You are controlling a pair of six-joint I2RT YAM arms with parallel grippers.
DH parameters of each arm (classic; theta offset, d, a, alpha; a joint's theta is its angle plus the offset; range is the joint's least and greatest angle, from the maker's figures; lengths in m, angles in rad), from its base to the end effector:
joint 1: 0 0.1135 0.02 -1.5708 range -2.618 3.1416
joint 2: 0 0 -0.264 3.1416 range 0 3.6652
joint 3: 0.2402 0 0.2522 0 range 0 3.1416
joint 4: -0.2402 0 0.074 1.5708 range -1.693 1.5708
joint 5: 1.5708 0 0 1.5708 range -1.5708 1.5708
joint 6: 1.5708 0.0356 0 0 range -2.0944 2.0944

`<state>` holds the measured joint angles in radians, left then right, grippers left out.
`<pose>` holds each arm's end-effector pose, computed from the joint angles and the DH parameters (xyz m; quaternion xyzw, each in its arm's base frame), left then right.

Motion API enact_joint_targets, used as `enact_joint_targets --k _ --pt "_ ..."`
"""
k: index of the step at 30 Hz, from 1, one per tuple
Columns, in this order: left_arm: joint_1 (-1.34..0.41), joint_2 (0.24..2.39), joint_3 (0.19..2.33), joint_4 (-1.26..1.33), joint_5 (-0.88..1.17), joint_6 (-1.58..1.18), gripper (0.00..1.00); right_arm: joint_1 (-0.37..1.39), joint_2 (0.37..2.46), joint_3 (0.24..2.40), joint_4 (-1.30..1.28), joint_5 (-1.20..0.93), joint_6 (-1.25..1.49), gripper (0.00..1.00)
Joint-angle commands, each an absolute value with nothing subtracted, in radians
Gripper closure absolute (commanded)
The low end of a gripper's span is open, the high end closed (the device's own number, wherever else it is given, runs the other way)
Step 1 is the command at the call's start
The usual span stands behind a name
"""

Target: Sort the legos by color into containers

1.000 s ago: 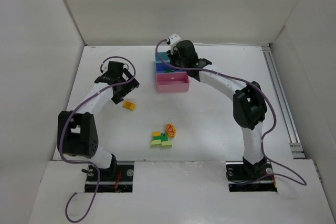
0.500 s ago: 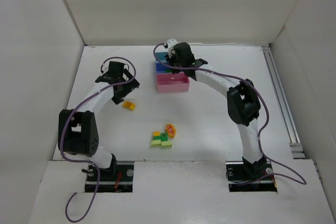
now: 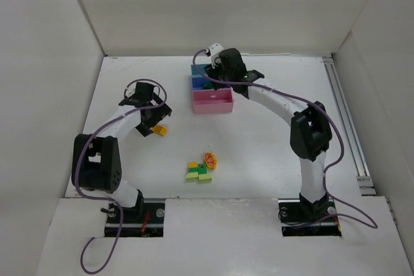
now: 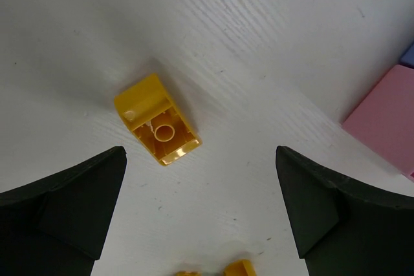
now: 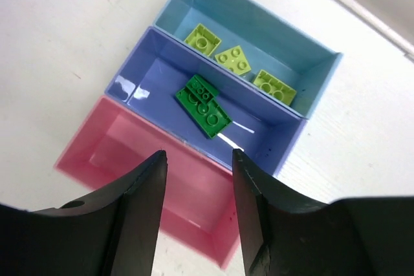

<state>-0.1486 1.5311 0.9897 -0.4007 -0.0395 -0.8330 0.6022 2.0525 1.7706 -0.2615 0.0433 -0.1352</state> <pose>0.3115 -0.0452 0.2139 -0.3248 0.8936 -0.1291 0.2815 0.4031 0.2752 0.2803 -0.3039 0.8160 0.0953 0.4823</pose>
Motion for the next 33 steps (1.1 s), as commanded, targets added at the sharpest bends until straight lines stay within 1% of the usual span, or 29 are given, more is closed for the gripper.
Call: enact_joint_targets --k 1,7,12,13,16,19,22,24,26,28,29,30,32,33 --pt "-0.144 1.538 0.963 -0.411 -0.058 -0.867 0.0 0.597 1.915 1.727 -0.233 0.035 -0.143 0.5" --pt "-0.144 1.569 0.945 -0.399 -0.067 -0.909 0.0 0.597 1.769 1.568 -0.207 0.08 -0.11 0.48" --pt "-0.124 1.606 0.945 -0.379 -0.089 -0.951 0.16 0.597 1.694 1.488 -0.198 0.101 -0.081 0.48" --pt "-0.114 1.621 0.945 -0.379 -0.089 -0.962 0.16 0.597 1.683 1.467 -0.198 0.115 -0.081 0.48" --pt "-0.114 1.632 0.945 -0.379 -0.089 -0.962 0.25 0.597 1.643 1.431 -0.189 0.138 -0.071 0.48" --pt "-0.114 1.641 0.945 -0.379 -0.089 -0.971 0.41 0.597 1.614 1.417 -0.189 0.172 -0.061 0.48" --pt "-0.114 1.631 0.922 -0.39 -0.098 -0.971 0.5 0.597 1.605 1.393 -0.189 0.207 -0.061 0.48" --pt "-0.114 1.62 0.901 -0.39 -0.098 -0.971 0.54 0.597 1.594 1.375 -0.189 0.232 -0.061 0.48" --pt "-0.114 1.62 0.9 -0.39 -0.098 -0.971 0.63 0.597 1.583 1.361 -0.189 0.261 -0.049 0.48" --pt "-0.114 1.611 0.911 -0.402 -0.098 -0.971 0.68 0.597 1.56 1.336 -0.18 0.27 -0.034 0.48" --pt "-0.124 1.611 0.911 -0.402 -0.107 -0.971 0.73 0.597 1.56 1.327 -0.179 0.27 -0.022 0.48" --pt "-0.139 1.599 0.932 -0.411 -0.107 -0.957 0.73 0.597 1.546 1.312 -0.179 0.27 -0.021 0.48" --pt "-0.164 1.573 0.954 -0.411 -0.117 -0.937 0.76 0.597 1.523 1.293 -0.179 0.27 -0.009 0.48" --pt "-0.205 1.562 0.968 -0.411 -0.13 -0.911 0.77 0.597 1.514 1.281 -0.179 0.27 -0.009 0.48"
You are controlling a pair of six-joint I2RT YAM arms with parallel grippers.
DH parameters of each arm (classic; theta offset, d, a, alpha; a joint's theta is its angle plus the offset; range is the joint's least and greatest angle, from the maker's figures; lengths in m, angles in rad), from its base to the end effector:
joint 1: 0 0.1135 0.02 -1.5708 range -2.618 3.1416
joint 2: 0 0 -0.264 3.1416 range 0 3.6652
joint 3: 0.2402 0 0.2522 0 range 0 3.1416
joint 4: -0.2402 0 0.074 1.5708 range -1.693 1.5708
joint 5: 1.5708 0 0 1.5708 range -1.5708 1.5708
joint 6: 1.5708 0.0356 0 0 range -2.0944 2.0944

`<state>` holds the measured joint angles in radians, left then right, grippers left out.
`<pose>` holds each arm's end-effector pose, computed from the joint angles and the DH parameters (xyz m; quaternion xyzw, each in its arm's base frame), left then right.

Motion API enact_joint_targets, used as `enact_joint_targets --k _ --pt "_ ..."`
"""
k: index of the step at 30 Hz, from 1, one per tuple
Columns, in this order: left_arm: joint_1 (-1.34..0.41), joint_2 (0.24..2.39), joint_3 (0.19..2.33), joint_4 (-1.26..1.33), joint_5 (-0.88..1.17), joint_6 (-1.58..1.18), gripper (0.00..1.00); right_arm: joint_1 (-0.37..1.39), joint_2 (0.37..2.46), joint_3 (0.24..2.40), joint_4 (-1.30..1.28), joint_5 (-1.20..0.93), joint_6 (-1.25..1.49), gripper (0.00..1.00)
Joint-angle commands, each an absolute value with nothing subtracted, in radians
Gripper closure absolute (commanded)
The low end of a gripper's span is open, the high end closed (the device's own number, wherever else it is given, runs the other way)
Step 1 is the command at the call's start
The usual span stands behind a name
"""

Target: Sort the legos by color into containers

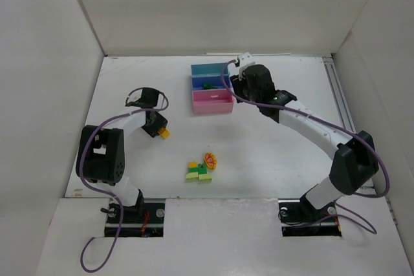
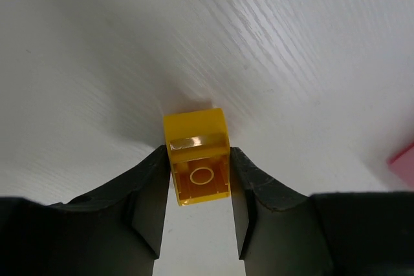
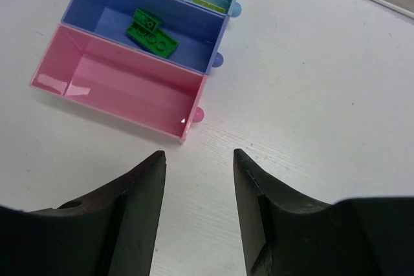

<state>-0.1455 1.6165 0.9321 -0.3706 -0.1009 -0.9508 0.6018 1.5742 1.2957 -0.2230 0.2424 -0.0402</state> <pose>0.3110 -0.0419 0.1737 -0.3902 0.8834 -0.0911 0.2428 0.3083 0.2013 0.3157 -0.2110 0.8299 0.0402 0.5148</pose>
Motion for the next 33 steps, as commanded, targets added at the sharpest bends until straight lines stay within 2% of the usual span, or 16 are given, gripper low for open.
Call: enact_joint_targets --k 1,9,13,20,26,28,31,33 --pt "-0.23 1.549 1.004 -0.411 -0.13 -0.893 0.77 0.597 1.503 1.255 -0.179 0.279 0.003 0.48" --pt "-0.491 1.519 1.216 -0.186 -0.198 -0.668 0.76 0.537 1.332 1.097 -0.161 0.281 0.115 0.48" --pt "-0.5 1.61 1.291 -0.061 -0.074 -0.6 0.76 0.518 1.266 1.034 -0.161 0.245 0.115 0.48" --pt "-0.5 1.768 1.465 -0.052 -0.083 -0.578 0.73 0.518 1.2 0.991 -0.19 0.284 0.097 0.48" --pt "-0.52 1.827 1.474 -0.041 -0.083 -0.621 0.72 0.5 1.149 0.968 -0.199 0.304 0.097 0.47" --pt "-0.52 1.841 1.474 -0.041 -0.093 -0.621 0.67 0.5 1.14 0.957 -0.199 0.304 0.097 0.47" --pt "-0.529 1.85 1.464 -0.032 -0.103 -0.632 0.67 0.5 1.129 0.948 -0.199 0.304 0.097 0.47" --pt "-0.529 1.85 1.454 -0.032 -0.116 -0.644 0.62 0.5 1.118 0.939 -0.209 0.304 0.097 0.47"
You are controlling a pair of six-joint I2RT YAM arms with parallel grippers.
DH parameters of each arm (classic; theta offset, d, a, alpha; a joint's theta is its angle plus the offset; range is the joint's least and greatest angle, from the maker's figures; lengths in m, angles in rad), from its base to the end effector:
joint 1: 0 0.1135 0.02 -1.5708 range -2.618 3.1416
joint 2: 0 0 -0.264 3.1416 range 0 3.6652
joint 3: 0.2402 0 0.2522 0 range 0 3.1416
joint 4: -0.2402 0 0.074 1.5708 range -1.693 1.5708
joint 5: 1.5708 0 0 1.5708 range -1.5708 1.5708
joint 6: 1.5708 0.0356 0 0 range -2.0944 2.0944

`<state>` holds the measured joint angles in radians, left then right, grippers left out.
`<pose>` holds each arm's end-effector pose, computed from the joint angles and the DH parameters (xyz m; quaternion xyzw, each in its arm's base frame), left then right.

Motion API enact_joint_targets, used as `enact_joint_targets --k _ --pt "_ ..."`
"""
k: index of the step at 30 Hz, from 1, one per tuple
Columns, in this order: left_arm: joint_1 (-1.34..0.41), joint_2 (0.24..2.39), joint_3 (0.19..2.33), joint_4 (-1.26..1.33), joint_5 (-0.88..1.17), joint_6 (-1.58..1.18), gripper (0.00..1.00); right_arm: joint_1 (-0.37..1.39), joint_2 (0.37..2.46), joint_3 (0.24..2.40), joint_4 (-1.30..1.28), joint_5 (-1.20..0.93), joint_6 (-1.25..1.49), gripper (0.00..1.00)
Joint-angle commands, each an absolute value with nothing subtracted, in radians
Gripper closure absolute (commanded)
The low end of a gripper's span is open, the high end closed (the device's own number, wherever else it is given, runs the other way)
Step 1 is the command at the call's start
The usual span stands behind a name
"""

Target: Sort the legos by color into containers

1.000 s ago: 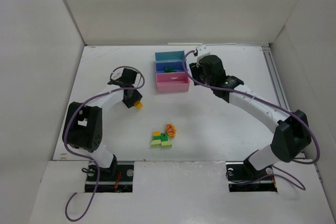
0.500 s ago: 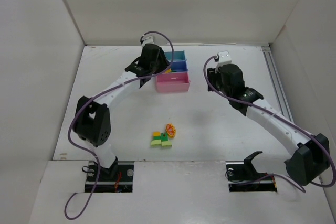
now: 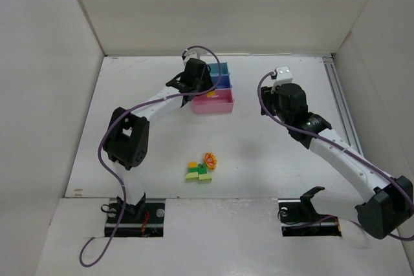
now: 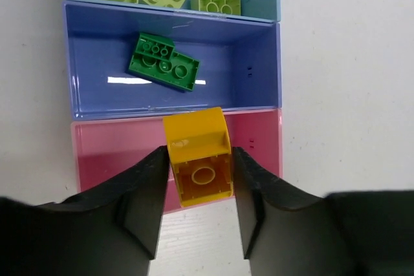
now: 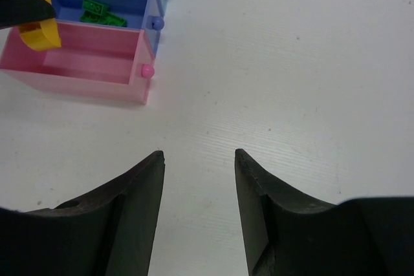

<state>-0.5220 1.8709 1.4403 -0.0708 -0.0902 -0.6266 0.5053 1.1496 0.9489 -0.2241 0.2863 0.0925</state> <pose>0.3844 -0.2174 0.2654 -0.0679 0.8572 -0.2440 0.4485 0.2347 0.1183 0.3198 -0.0947 0.8299 0.0435 0.5481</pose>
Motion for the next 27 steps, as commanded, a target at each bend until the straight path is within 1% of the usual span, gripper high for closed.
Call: enact_joint_targets --k 1,3,5,8,11,12,14,16,17,19,21,22,25,27 --pt "-0.529 1.85 1.454 -0.032 -0.13 -0.644 0.58 0.5 1.118 0.93 -0.209 0.304 0.097 0.46" --pt "-0.529 1.85 1.454 -0.032 -0.13 -0.644 0.58 0.5 1.118 0.92 -0.219 0.304 0.097 0.46" --pt "-0.538 1.859 1.454 -0.041 -0.13 -0.653 0.54 0.5 1.109 0.92 -0.219 0.304 0.097 0.46" --pt "-0.538 1.859 1.444 -0.052 -0.13 -0.663 0.54 0.5 1.1 0.91 -0.219 0.304 0.097 0.45" --pt "-0.538 1.835 1.43 -0.063 -0.13 -0.672 0.54 0.514 1.1 0.901 -0.219 0.261 0.055 0.45" --pt "-0.538 1.81 1.414 -0.063 -0.13 -0.672 0.53 0.525 1.1 0.9 -0.219 0.229 0.043 0.45" --pt "-0.538 1.778 1.399 -0.063 -0.13 -0.672 0.37 0.584 1.114 0.91 -0.232 0.197 0.026 0.43" --pt "-0.548 1.721 1.375 -0.084 -0.13 -0.663 0.1 0.691 1.127 0.91 -0.232 0.213 0.026 0.43" --pt "-0.548 1.698 1.361 -0.093 -0.13 -0.663 0.01 0.73 1.127 0.91 -0.216 0.213 0.026 0.42" --pt "-0.548 1.607 1.319 -0.104 -0.13 -0.663 0.01 0.796 1.181 0.9 -0.196 0.212 0.026 0.42" --pt "-0.548 1.534 1.234 -0.13 -0.155 -0.663 0.01 0.866 1.254 0.913 -0.196 0.172 0.026 0.42" --pt "-0.548 1.458 1.203 -0.144 -0.197 -0.685 0.01 0.889 1.278 0.923 -0.196 0.144 0.026 0.42" --pt "-0.548 1.338 1.079 -0.21 -0.257 -0.701 0.01 0.977 1.366 0.934 -0.187 0.117 0.026 0.41" --pt "-0.548 1.221 0.998 -0.262 -0.308 -0.739 0.01 1.029 1.406 0.954 -0.198 0.091 0.026 0.4"
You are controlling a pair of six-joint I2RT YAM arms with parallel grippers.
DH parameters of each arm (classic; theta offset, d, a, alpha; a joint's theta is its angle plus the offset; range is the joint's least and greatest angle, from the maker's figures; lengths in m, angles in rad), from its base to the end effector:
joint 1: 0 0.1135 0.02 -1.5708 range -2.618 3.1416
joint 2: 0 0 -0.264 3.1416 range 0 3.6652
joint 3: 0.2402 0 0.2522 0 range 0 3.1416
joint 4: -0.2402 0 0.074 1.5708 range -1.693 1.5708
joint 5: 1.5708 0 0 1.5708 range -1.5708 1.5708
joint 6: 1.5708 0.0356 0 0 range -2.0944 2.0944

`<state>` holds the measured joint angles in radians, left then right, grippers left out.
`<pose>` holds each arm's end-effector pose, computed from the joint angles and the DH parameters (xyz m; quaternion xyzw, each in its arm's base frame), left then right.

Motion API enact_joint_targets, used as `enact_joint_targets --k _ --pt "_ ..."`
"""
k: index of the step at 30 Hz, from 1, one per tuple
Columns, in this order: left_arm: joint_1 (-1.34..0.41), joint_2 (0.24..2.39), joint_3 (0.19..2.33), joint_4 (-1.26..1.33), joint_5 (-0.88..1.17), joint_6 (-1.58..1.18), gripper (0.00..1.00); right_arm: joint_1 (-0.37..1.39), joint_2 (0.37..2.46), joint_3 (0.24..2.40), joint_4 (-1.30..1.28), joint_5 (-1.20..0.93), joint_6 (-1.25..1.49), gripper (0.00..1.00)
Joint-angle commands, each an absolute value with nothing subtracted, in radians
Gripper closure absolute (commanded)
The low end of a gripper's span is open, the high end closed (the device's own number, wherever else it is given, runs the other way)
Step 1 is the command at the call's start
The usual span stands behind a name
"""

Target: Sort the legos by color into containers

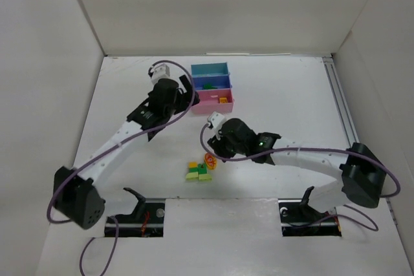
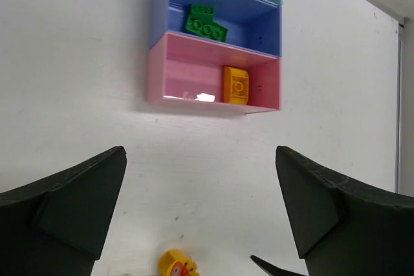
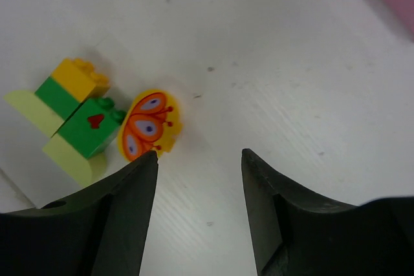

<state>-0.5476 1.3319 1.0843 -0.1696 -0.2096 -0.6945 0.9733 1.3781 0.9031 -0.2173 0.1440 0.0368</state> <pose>0.2679 -0.1547 0.3240 -0.1181 0.8272 -0.2443 0.4921 0.1723 0.2442 0.2442 -0.3801 0.8194 0.1482 0.4027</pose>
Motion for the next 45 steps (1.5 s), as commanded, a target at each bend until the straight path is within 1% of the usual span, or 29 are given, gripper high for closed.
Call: enact_joint_targets --k 1,2,6,9,14,18,22,25,26,32,34,37,38,41,42,44,45 --pt "-0.548 1.186 0.97 -0.273 -0.317 -0.739 0.01 1.044 1.437 0.954 -0.198 0.091 0.026 0.4" --pt "-0.548 1.12 0.947 -0.284 -0.327 -0.752 0.01 1.058 1.449 0.954 -0.207 0.078 0.026 0.4" --pt "-0.538 0.996 0.861 -0.316 -0.351 -0.778 0.01 1.092 1.485 0.931 -0.218 0.064 0.026 0.39" --pt "-0.538 0.947 0.841 -0.342 -0.351 -0.778 0.01 1.13 1.496 0.91 -0.23 0.052 0.017 0.39" --pt "-0.538 0.937 0.85 -0.391 -0.37 -0.778 0.01 1.152 1.542 0.888 -0.239 0.093 0.043 0.39" --pt "-0.538 0.937 0.861 -0.414 -0.382 -0.778 0.01 1.152 1.588 0.916 -0.262 0.195 0.132 0.38" --pt "-0.538 0.925 0.861 -0.414 -0.391 -0.787 0.01 1.152 1.598 0.916 -0.236 0.206 0.179 0.38" --pt "-0.538 0.916 0.861 -0.414 -0.4 -0.787 0.01 1.152 1.629 0.916 -0.222 0.215 0.179 0.36" --pt "-0.538 0.916 0.861 -0.414 -0.4 -0.787 0.01 1.152 1.638 0.928 -0.212 0.215 0.179 0.34" --pt "-0.538 0.907 0.87 -0.442 -0.41 -0.787 0.01 1.152 1.713 0.992 -0.176 0.206 0.132 0.34" --pt "-0.538 0.907 0.87 -0.451 -0.42 -0.796 0.01 1.152 1.726 1.011 -0.176 0.242 0.132 0.34" --pt "-0.538 0.907 0.879 -0.451 -0.429 -0.796 0.01 1.152 1.749 1.035 -0.166 0.242 0.132 0.34" --pt "-0.538 0.907 0.879 -0.451 -0.43 -0.796 0.01 1.152 1.749 1.045 -0.166 0.242 0.121 0.4" --pt "-0.538 0.907 0.89 -0.471 -0.43 -0.796 0.01 1.152 1.759 1.045 -0.166 0.262 0.143 0.5" --pt "-0.538 0.907 0.89 -0.471 -0.439 -0.796 0.01 1.152 1.747 1.036 -0.166 0.262 0.143 0.56" --pt "-0.538 0.907 0.89 -0.471 -0.439 -0.796 0.01 1.152 1.736 1.035 -0.189 0.271 0.161 0.63" --pt "-0.538 0.907 0.89 -0.471 -0.439 -0.805 0.01 1.152 1.724 1.035 -0.189 0.285 0.173 0.68"
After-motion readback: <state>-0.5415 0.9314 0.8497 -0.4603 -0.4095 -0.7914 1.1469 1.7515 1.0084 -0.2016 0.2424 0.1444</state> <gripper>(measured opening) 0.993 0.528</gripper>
